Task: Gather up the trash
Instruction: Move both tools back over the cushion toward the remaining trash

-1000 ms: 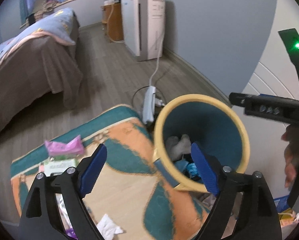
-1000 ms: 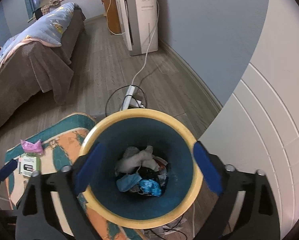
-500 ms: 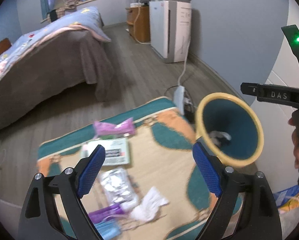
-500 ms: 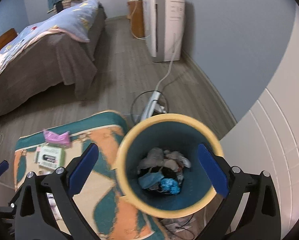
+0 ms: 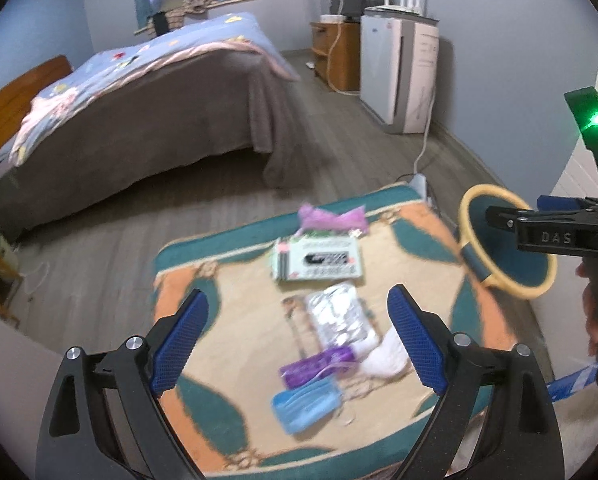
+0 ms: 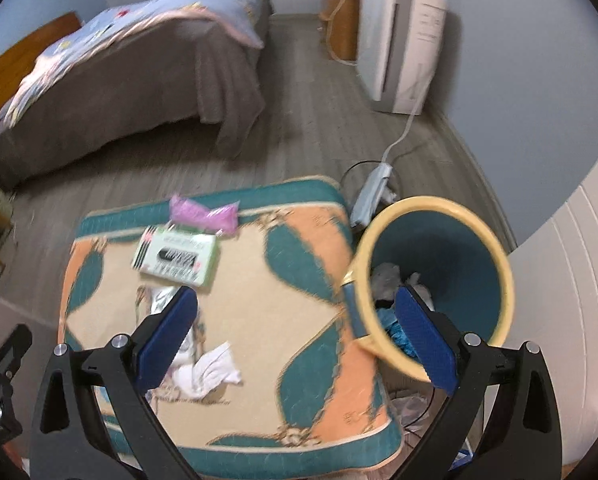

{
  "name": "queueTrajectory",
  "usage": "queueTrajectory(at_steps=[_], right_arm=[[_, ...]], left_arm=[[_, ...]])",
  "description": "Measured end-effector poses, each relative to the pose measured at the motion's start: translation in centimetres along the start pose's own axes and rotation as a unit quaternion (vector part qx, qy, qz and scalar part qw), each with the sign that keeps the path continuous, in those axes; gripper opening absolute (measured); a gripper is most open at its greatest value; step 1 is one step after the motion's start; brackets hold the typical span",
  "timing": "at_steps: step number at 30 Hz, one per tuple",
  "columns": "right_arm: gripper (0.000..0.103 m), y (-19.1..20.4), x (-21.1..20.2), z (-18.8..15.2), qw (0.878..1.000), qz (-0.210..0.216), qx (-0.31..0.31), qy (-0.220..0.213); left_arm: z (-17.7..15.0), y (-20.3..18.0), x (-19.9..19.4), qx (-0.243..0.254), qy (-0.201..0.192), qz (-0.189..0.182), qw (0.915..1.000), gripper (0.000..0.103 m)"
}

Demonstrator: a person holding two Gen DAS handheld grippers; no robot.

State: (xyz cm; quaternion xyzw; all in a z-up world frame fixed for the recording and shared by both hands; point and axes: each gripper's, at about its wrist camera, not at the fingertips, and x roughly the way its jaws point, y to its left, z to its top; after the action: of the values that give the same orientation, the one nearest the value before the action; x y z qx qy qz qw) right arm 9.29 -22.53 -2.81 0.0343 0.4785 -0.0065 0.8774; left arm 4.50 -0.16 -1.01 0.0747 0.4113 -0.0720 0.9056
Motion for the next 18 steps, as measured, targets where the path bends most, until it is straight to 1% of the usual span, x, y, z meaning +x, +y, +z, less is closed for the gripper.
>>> queueTrajectory(at_steps=[2,4,7,9,13,15,17,18], right_arm=[[0.097,1.1,0.4,-0.8,1.0,0.0,-0.009,0.008],[0.097,2.3,1.3,-1.3,1.0,0.007,-0.009,0.027],[0.097,3.6,2.2,-2.3,0.999,0.023,0.003,0.04],[0.097,5.1,2.9,-2.9,0.998,0.028,-0.007,0.049],[0.097,8.3,4.2,-4.0,0.996,0.028,-0.057,0.062],[0.097,9.5,5.3,-4.6,0.994,0.034,-0.078,0.076],[0.097,10.0,6.5,-5.0,0.991,0.038,-0.084,0.093],[0.097,10.0,7.3,-5.2,0.99,0.036,-0.084,0.105]], left_arm=[[-1.1,1.1,0.3,-0.016,0.007,0.002,0.9998,0.091],[-1.8,2.4,0.6,-0.037,0.016,0.004,0.9992,0.091],[-2.2,4.5,0.4,-0.069,0.006,0.002,0.9976,0.091],[-2.5,5.5,0.4,-0.082,0.004,0.003,0.9966,0.091],[-2.8,6.8,1.1,-0.088,0.011,0.016,0.996,0.091],[-2.8,7.3,1.4,-0.091,0.015,0.013,0.9956,0.091],[-3.0,7.6,2.1,-0.09,0.022,0.007,0.9957,0.091],[-3.2,7.6,2.4,-0.087,0.026,0.009,0.9958,0.091]])
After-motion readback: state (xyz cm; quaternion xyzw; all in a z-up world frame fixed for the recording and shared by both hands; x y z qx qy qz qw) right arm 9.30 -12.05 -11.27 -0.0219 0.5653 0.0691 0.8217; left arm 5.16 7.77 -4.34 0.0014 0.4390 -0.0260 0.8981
